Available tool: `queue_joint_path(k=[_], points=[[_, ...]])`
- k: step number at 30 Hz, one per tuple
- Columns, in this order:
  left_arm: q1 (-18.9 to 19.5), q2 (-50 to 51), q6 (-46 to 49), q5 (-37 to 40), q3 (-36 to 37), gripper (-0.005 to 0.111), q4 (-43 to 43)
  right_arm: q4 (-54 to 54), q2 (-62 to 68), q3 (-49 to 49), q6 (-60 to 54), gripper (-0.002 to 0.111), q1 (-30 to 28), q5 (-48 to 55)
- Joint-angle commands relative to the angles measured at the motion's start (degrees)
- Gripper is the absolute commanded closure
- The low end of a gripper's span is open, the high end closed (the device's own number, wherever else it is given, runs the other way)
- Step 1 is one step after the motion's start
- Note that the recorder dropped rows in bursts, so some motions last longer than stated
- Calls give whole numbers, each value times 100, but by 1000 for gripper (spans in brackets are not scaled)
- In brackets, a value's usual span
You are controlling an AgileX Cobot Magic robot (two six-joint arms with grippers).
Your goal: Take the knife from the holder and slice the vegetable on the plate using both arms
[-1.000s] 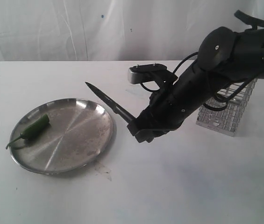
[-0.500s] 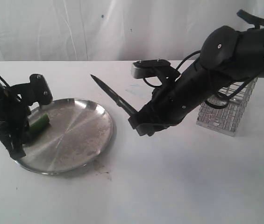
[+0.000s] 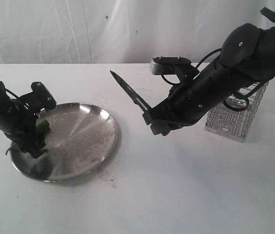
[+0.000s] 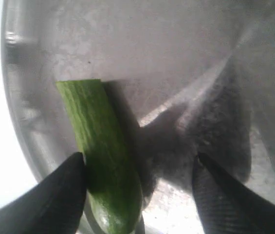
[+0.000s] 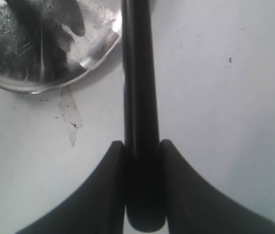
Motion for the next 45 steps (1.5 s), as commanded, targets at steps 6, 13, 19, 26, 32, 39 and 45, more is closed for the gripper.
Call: queue_joint_path(k=[6, 13, 19, 26, 32, 39, 45], points=[[110, 183, -448, 1752, -855, 106, -592, 231, -33, -5, 6, 108, -20, 3], [110, 154, -118, 2790, -1435, 106, -1069, 231, -33, -5, 6, 108, -20, 3], [110, 192, 2927, 3175, -1436, 106, -3387, 231, -33, -5, 6, 108, -20, 21], [110, 415, 5128, 3018, -1426, 106, -4462, 231, -22, -5, 6, 108, -20, -60], [110, 632, 4135, 2423, -1426, 106, -3699, 201, 53, -5, 6, 108, -20, -38], [110, 702, 3634, 2107, -1426, 100, -3680, 201, 52, -5, 6, 108, -20, 4], [110, 702, 3465, 2156, -1426, 63, -3680, 201, 52, -5, 6, 108, -20, 35]])
